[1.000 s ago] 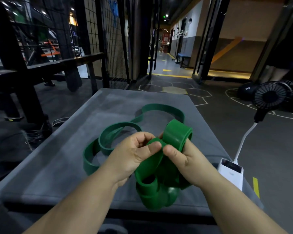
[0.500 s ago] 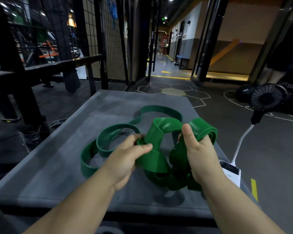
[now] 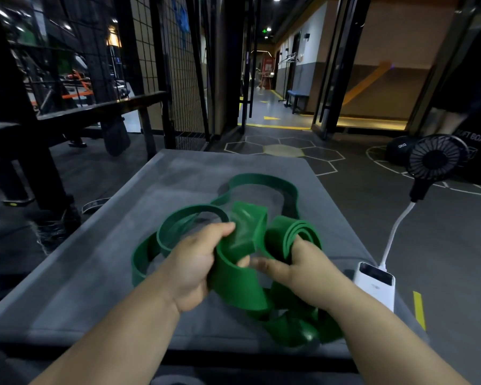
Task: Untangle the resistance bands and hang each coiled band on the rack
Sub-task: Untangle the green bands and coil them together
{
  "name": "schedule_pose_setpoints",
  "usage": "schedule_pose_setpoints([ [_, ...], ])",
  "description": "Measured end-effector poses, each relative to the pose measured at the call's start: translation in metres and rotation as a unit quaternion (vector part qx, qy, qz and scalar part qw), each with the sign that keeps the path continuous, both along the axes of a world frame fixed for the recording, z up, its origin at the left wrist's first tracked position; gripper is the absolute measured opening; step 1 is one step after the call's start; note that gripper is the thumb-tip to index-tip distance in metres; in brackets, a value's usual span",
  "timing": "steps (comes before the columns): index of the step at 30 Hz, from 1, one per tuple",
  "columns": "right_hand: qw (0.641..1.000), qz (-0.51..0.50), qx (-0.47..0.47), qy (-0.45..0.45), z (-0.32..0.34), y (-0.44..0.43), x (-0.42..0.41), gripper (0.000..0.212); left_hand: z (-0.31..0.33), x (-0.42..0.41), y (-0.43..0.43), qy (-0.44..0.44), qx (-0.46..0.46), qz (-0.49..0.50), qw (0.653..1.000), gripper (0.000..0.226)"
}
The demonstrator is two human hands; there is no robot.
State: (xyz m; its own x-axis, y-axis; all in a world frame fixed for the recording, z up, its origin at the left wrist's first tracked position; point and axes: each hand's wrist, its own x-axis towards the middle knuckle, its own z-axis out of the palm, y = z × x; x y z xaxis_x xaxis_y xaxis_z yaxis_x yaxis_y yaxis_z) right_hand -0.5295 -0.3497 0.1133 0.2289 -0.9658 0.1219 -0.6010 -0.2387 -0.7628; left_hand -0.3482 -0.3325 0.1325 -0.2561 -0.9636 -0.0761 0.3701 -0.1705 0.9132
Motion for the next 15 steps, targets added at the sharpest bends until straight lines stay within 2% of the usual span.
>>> schedule_pose_setpoints([
  [2, 0.998, 0.029, -0.017, 0.048, -0.005, 0.002, 0.005, 0.059, -0.001, -0.003, 0.001, -0.020, -0.040, 0.005, 0.999, 0.030],
  [3, 0.997, 0.037, -0.021, 0.059, -0.006, 0.002, 0.006, 0.057, -0.002, -0.003, 0.001, -0.025, -0.052, 0.010, 0.998, 0.028],
  [6, 0.996, 0.028, -0.015, 0.082, -0.005, -0.001, 0.004, 0.037, -0.002, -0.004, 0.000, -0.026, -0.063, 0.023, 0.997, 0.041],
  [8, 0.993, 0.022, -0.011, 0.118, -0.004, -0.001, 0.001, 0.037, 0.001, -0.003, 0.001, -0.039, -0.078, 0.045, 0.995, 0.037],
  [10, 0.990, 0.012, -0.007, 0.141, 0.001, -0.001, 0.000, 0.032, 0.005, 0.002, -0.001, -0.008, -0.055, 0.067, 0.996, 0.032],
  [13, 0.991, 0.002, 0.010, 0.131, 0.008, 0.000, -0.004, 0.024, 0.008, 0.017, -0.011, 0.099, 0.026, 0.105, 0.989, 0.043],
  [15, 0.995, 0.012, 0.028, 0.093, 0.014, 0.001, -0.007, 0.022, 0.007, 0.023, -0.015, 0.090, 0.043, 0.105, 0.989, 0.038],
])
